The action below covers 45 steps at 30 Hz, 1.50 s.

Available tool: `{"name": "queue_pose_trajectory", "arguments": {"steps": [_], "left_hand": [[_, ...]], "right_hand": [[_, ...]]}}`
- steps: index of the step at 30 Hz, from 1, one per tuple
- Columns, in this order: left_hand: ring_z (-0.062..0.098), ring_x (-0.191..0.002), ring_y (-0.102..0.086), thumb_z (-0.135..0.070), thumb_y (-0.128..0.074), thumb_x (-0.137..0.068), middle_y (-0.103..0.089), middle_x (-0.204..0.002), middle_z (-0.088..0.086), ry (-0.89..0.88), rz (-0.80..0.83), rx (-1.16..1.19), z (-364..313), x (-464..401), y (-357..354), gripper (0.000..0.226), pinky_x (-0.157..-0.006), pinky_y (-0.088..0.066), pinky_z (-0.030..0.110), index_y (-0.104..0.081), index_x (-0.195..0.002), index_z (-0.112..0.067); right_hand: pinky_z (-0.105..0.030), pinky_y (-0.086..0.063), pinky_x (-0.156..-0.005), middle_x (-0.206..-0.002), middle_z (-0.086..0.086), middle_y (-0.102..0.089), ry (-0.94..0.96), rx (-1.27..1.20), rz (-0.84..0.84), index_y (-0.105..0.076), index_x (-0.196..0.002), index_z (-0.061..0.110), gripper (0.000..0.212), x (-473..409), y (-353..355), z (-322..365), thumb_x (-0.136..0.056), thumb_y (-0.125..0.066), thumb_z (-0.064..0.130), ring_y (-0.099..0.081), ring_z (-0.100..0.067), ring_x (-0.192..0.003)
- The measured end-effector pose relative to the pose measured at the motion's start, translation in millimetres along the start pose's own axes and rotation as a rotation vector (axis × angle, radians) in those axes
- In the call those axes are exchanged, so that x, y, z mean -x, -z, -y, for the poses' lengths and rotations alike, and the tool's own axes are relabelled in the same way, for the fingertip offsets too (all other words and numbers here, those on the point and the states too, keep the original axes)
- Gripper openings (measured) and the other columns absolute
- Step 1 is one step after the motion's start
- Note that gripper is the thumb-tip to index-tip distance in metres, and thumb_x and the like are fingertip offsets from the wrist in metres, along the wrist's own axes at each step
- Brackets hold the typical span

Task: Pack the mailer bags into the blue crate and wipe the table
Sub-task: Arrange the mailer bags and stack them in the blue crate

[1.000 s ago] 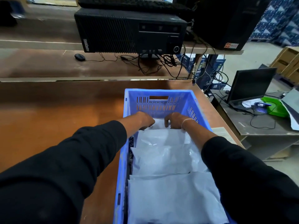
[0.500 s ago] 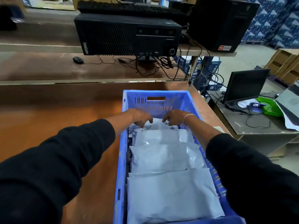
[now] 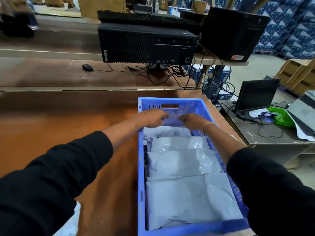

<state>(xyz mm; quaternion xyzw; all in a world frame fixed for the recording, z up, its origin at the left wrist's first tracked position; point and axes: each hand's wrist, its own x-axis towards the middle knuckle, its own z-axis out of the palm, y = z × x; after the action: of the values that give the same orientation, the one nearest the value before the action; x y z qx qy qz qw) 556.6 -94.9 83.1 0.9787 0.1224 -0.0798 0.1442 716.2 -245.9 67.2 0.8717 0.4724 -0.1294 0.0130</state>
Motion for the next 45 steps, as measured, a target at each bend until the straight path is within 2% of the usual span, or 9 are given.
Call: {"name": "queue_pose_trajectory", "arguments": {"steps": [5,8,11,15,19,27,31,37,45], "left_hand": [[0.008,-0.110,-0.063,-0.019,-0.066,-0.099,-0.069,-0.125,-0.001,-0.104,-0.306,0.360,17.9,55.5,18.9,0.032,-0.087,-0.047,0.013,-0.067,-0.129,-0.008],[0.011,-0.102,-0.069,-0.018,-0.069,-0.097,-0.074,-0.113,-0.002,-0.095,-0.382,0.669,41.3,90.6,23.4,0.023,-0.083,-0.056,0.025,-0.071,-0.119,-0.011],[0.020,-0.104,-0.073,-0.016,-0.069,-0.098,-0.074,-0.107,0.005,-0.016,-0.384,0.919,68.3,126.4,22.9,0.021,-0.085,-0.061,0.037,-0.068,-0.119,-0.012],[0.022,-0.100,-0.075,-0.012,-0.067,-0.099,-0.070,-0.120,0.025,0.080,-0.393,1.112,109.2,182.8,16.2,0.025,-0.080,-0.062,0.032,-0.062,-0.123,-0.008],[0.031,-0.107,-0.073,-0.013,-0.064,-0.101,-0.071,-0.123,0.020,0.212,-0.377,1.210,153.8,243.5,0.2,0.032,-0.087,-0.062,0.040,-0.057,-0.130,-0.002],[0.015,-0.078,-0.075,-0.012,-0.059,-0.104,-0.072,-0.108,0.011,0.412,-0.390,1.341,221.7,349.0,-42.5,0.013,-0.074,-0.063,0.029,-0.056,-0.116,-0.012],[0.028,-0.096,-0.073,-0.013,-0.058,-0.104,-0.072,-0.121,0.017,0.502,-0.403,1.377,242.7,402.5,-64.6,0.023,-0.082,-0.061,0.034,-0.057,-0.126,-0.008],[0.028,-0.100,-0.076,-0.015,-0.059,-0.104,-0.074,-0.120,0.016,0.597,-0.504,1.403,272.2,480.2,-89.2,0.028,-0.087,-0.062,0.036,-0.059,-0.129,-0.003],[0.029,-0.097,-0.077,-0.013,-0.062,-0.102,-0.076,-0.115,0.016,0.745,-0.721,1.431,307.2,571.5,-108.1,0.031,-0.084,-0.062,0.034,-0.059,-0.128,0.002]], "right_hand": [[-0.028,-0.044,-0.094,-0.113,-0.001,-0.068,-0.015,-0.355,-0.181,-0.072,-0.115,0.015,0.026,12.9,22.7,24.1,-0.095,-0.056,0.009,-0.061,-0.019,-0.105],[-0.036,-0.057,-0.080,-0.099,-0.012,-0.070,-0.017,-0.830,-0.192,-0.070,-0.095,0.016,0.010,29.2,36.0,63.4,-0.097,-0.060,0.013,-0.066,-0.021,-0.082],[-0.033,-0.061,-0.066,-0.103,-0.018,-0.070,0.024,-1.048,-0.151,-0.065,-0.103,0.009,0.011,44.3,47.2,114.7,-0.102,-0.057,0.017,-0.068,-0.029,-0.083],[-0.038,-0.062,-0.070,-0.098,-0.020,-0.069,0.030,-1.216,-0.033,-0.062,-0.115,-0.001,0.024,59.9,49.6,190.2,-0.104,-0.053,0.019,-0.070,-0.033,-0.083],[-0.044,-0.058,-0.083,-0.093,-0.017,-0.067,-0.039,-1.266,0.122,-0.060,-0.109,0.003,0.021,59.0,32.3,262.9,-0.105,-0.045,0.018,-0.070,-0.034,-0.086],[-0.040,-0.056,-0.077,-0.086,-0.015,-0.065,-0.140,-1.195,0.367,-0.054,-0.101,0.007,0.021,62.7,-36.1,379.2,-0.106,-0.035,0.014,-0.068,-0.029,-0.078],[-0.042,-0.058,-0.080,-0.090,-0.017,-0.067,-0.148,-1.224,0.440,-0.056,-0.114,0.002,0.022,69.2,-80.3,426.1,-0.104,-0.037,0.010,-0.070,-0.031,-0.081],[-0.041,-0.056,-0.089,-0.094,-0.017,-0.067,-0.147,-1.405,0.588,-0.055,-0.116,0.000,0.022,82.7,-135.5,501.7,-0.105,-0.039,0.010,-0.070,-0.030,-0.087],[-0.031,-0.064,-0.068,-0.092,-0.020,-0.070,-0.055,-1.423,0.594,-0.060,-0.116,-0.005,0.020,89.8,-173.8,599.2,-0.098,-0.056,0.001,-0.073,-0.027,-0.078]]}}
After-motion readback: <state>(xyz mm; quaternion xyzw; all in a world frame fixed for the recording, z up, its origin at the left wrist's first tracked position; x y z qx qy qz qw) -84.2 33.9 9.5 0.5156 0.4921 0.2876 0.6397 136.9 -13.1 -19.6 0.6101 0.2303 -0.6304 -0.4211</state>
